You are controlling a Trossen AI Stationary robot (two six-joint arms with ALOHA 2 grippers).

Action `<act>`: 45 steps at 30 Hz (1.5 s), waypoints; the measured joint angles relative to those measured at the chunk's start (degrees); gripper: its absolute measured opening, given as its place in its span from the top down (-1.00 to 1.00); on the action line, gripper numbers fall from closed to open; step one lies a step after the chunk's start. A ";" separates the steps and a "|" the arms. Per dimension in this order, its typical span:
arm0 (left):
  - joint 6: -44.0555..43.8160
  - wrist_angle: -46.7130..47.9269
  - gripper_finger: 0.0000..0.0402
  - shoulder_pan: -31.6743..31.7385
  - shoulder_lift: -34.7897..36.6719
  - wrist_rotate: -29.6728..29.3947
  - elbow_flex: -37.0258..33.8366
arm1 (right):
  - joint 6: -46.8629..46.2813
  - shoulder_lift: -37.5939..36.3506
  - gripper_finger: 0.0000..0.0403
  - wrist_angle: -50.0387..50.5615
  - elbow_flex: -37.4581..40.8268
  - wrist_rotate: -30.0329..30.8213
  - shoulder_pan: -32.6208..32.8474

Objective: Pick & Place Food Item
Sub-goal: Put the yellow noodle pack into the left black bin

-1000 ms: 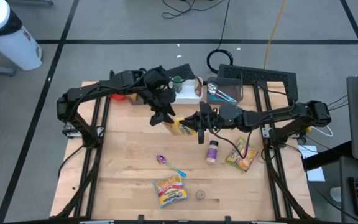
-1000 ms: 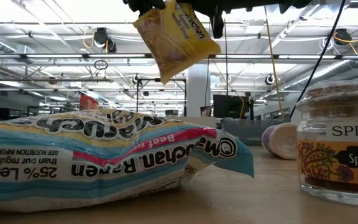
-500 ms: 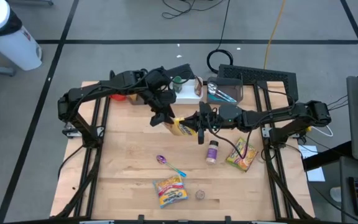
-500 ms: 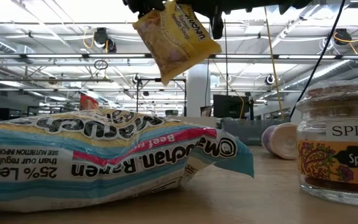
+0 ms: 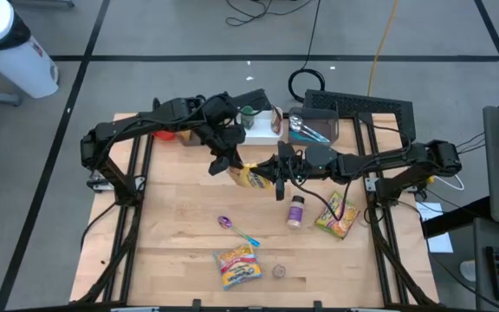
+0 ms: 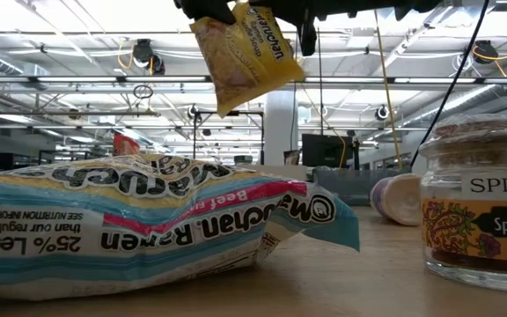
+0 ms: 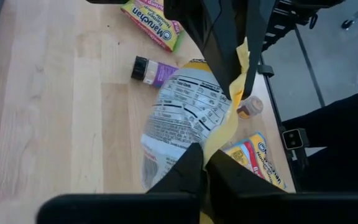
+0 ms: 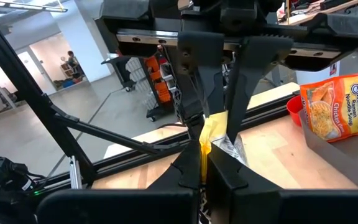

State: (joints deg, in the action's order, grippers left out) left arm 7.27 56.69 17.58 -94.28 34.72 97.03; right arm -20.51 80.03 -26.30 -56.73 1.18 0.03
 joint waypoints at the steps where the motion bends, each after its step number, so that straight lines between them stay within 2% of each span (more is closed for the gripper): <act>1: 0.15 0.00 0.96 0.00 0.00 0.02 0.00 | 0.00 0.00 1.00 0.02 0.00 0.01 0.00; 10: 1.64 0.02 0.98 0.00 -0.02 0.00 0.00 | 0.17 0.00 1.00 0.02 0.00 0.07 0.00; 13: 1.60 0.06 0.98 0.00 -0.02 -0.03 0.00 | 0.20 0.00 0.94 -0.01 0.00 0.11 0.00; 17: 1.21 0.15 0.99 0.02 -0.04 -0.24 -0.02 | 0.20 0.00 0.76 -0.07 0.00 1.09 0.00; 26: -0.65 0.15 0.99 2.15 0.18 -0.13 -0.02 | 2.86 0.00 0.20 -0.07 0.00 7.79 -2.11; 32: -2.80 1.25 0.99 8.98 0.24 3.19 -0.04 | 4.55 -1.57 0.04 -0.15 -0.11 8.24 -5.92; 38: -5.04 1.21 1.00 17.10 0.26 2.85 -0.04 | 4.75 -4.67 0.04 3.98 -0.04 13.85 -8.96; 40: -7.49 1.07 1.00 19.91 0.26 1.17 -0.04 | 4.79 -5.85 0.05 5.13 -0.02 14.88 -9.75; 45: -14.77 -0.04 1.00 25.72 0.26 -7.80 -0.04 | 8.67 -9.88 0.06 11.62 -0.02 15.49 -11.50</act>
State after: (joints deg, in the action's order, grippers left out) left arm -7.50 56.64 43.30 -94.02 26.93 96.99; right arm -11.84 70.15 -14.68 -56.75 16.67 -11.46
